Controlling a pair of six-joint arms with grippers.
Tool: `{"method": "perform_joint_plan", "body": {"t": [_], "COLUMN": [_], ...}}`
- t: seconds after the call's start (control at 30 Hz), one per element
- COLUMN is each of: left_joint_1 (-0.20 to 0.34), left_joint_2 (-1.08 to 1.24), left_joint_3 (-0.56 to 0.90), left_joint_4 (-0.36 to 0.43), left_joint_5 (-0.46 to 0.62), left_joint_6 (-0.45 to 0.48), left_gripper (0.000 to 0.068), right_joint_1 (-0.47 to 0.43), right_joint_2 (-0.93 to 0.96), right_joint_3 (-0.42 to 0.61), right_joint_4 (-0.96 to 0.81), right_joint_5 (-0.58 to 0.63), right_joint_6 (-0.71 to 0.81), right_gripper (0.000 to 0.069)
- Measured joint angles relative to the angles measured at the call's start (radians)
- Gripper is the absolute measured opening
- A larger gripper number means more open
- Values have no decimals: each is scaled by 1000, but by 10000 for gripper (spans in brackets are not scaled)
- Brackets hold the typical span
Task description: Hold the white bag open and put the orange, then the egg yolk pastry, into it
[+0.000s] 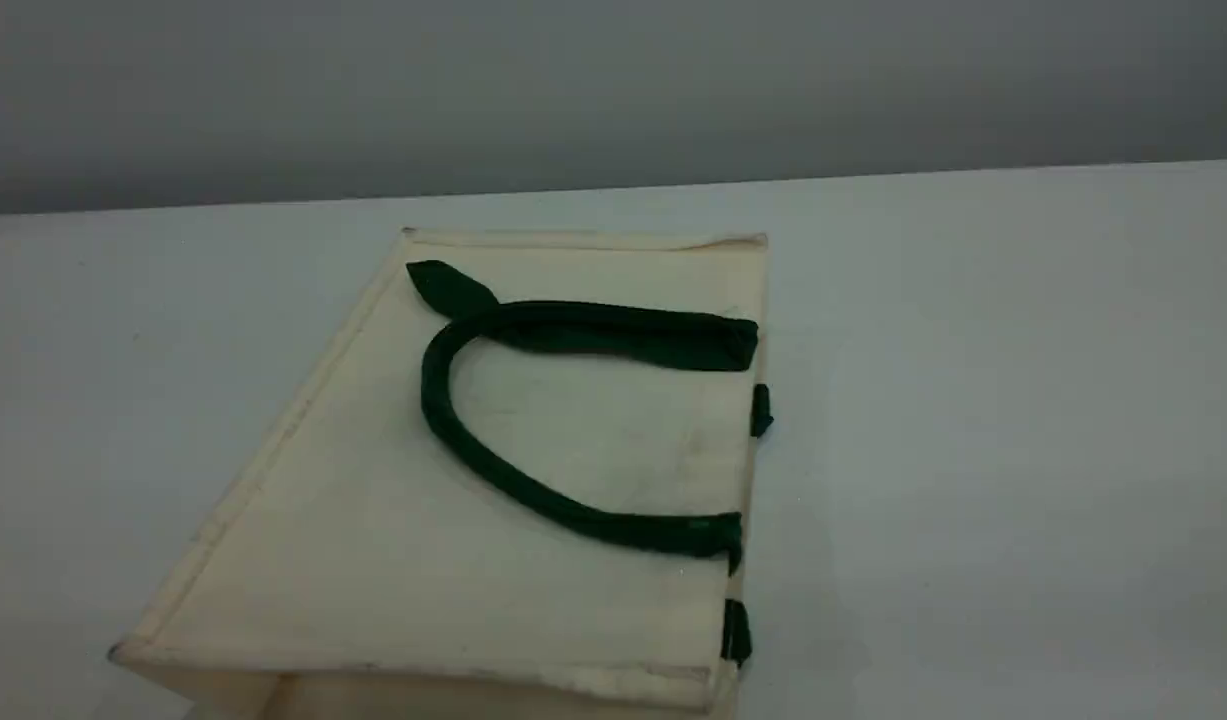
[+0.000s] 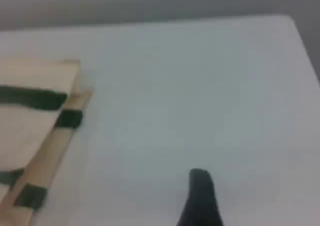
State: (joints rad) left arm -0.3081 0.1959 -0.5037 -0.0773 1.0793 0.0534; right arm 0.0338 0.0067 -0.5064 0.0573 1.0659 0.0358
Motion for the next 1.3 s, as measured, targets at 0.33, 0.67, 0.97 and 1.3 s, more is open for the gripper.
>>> {"method": "perform_joint_plan", "body": {"t": [0.33, 0.67, 0.97, 1.3], "left_joint_1": [73, 247, 256, 256], "left_joint_2": [-44, -98, -197, -196], "left_joint_3": [0, -1, -6, -6], "left_joint_4": [0, -1, -4, -4], "left_joint_5": [0, 1, 9, 9], "left_joint_6": [1, 1, 1, 1], "left_gripper": [451, 451, 451, 451], "right_joint_1": [-44, -44, -43, -43], "right_joint_2": [-7, -7, -7, -7], "right_joint_3": [0, 0, 0, 0], "right_joint_4": [0, -1, -1, -1], "right_joint_5": [0, -1, -2, -2], "right_joint_6": [0, 0, 0, 0], "right_gripper": [492, 492, 492, 492]}}
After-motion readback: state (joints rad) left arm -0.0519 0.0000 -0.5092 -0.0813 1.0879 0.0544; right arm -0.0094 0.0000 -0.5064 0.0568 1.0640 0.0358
